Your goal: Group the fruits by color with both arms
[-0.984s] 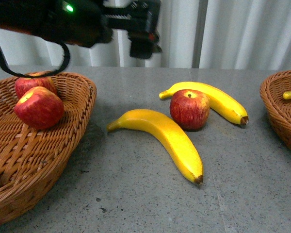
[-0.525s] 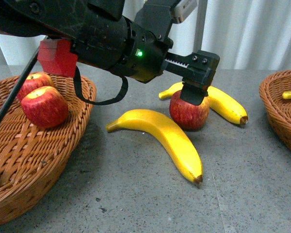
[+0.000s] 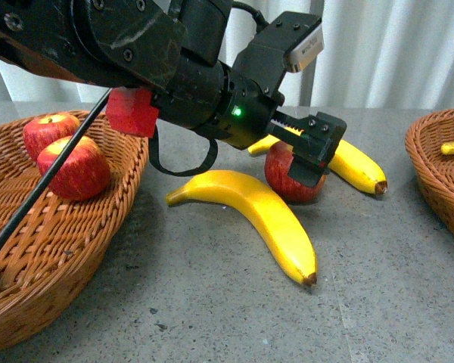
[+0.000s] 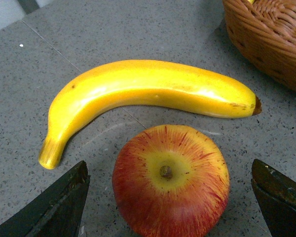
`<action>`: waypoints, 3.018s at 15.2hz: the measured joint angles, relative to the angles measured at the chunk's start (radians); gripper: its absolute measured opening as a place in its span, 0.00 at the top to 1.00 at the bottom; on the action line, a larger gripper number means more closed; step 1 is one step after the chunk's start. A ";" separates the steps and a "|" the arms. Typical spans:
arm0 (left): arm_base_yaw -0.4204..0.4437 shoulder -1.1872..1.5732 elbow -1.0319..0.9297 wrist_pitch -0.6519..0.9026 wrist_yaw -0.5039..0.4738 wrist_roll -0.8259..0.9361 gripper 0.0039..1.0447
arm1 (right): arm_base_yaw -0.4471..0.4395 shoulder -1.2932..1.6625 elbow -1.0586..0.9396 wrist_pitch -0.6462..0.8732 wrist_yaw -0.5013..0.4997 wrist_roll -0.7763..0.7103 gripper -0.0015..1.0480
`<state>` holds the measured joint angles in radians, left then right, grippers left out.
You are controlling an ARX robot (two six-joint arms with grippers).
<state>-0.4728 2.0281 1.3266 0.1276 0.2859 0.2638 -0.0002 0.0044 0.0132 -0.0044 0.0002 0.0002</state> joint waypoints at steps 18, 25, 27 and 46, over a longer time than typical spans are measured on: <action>-0.006 -0.277 -0.181 0.252 -0.325 -0.073 0.36 | 0.000 0.000 0.000 0.000 0.000 0.000 0.06; 0.220 -0.791 -0.751 0.399 -0.716 -0.248 0.36 | 0.000 0.000 0.000 0.000 0.000 0.000 0.06; 0.256 -0.804 -0.821 0.389 -0.727 -0.317 0.36 | 0.000 0.000 0.000 0.000 0.000 0.000 0.06; 0.460 -1.447 -1.073 0.196 -0.331 -0.318 0.38 | 0.000 0.000 0.000 0.000 0.000 0.000 0.06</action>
<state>-0.0132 0.5816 0.2531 0.3237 -0.0448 -0.0544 -0.0002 0.0044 0.0132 -0.0040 -0.0002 0.0002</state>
